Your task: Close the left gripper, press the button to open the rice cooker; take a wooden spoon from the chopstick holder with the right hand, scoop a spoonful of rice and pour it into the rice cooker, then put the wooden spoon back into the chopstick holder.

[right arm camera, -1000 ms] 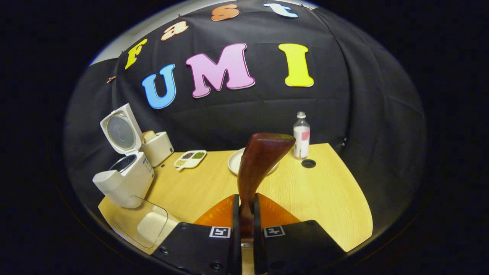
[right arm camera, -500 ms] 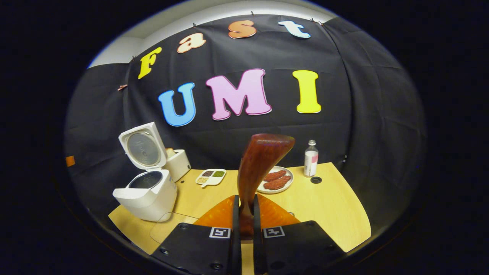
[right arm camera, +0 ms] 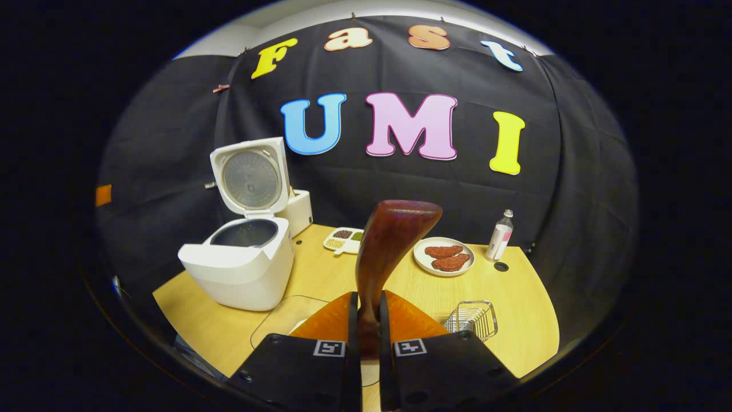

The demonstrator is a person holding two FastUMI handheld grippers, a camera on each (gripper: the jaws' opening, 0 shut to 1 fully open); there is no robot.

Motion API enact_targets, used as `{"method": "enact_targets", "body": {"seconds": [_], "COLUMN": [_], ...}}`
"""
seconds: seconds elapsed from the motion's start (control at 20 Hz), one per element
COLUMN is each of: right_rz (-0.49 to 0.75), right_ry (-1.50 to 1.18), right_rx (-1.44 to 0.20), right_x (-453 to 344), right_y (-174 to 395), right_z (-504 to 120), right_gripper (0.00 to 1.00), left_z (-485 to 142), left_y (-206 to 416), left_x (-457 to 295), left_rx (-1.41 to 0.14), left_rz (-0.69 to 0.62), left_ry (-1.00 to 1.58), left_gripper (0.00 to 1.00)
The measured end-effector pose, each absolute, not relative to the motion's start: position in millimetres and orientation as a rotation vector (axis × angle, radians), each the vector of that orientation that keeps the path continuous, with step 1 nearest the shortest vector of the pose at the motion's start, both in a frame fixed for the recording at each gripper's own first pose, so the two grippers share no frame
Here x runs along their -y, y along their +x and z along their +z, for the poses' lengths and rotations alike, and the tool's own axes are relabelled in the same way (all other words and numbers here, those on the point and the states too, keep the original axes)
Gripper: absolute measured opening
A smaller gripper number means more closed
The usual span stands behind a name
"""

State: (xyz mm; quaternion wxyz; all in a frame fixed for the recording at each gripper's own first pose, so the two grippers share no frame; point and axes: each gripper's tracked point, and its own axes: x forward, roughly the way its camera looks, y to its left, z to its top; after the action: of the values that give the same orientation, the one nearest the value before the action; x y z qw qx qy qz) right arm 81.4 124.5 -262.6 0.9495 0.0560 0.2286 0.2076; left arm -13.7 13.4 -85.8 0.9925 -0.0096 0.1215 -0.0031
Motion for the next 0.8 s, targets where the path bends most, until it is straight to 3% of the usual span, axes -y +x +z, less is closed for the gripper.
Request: {"method": "enact_targets", "body": {"seconds": [0.8], "right_rz": [0.438], "right_ry": [-0.190], "right_rx": [-0.650], "right_x": [-174], "right_y": [64], "right_z": [-368], "right_gripper": [0.17], "left_z": [-108], "left_y": [-7], "left_x": [-37], "left_rx": [-0.288], "left_rz": [-0.058], "left_ry": [-0.059], "left_gripper": [0.98]}}
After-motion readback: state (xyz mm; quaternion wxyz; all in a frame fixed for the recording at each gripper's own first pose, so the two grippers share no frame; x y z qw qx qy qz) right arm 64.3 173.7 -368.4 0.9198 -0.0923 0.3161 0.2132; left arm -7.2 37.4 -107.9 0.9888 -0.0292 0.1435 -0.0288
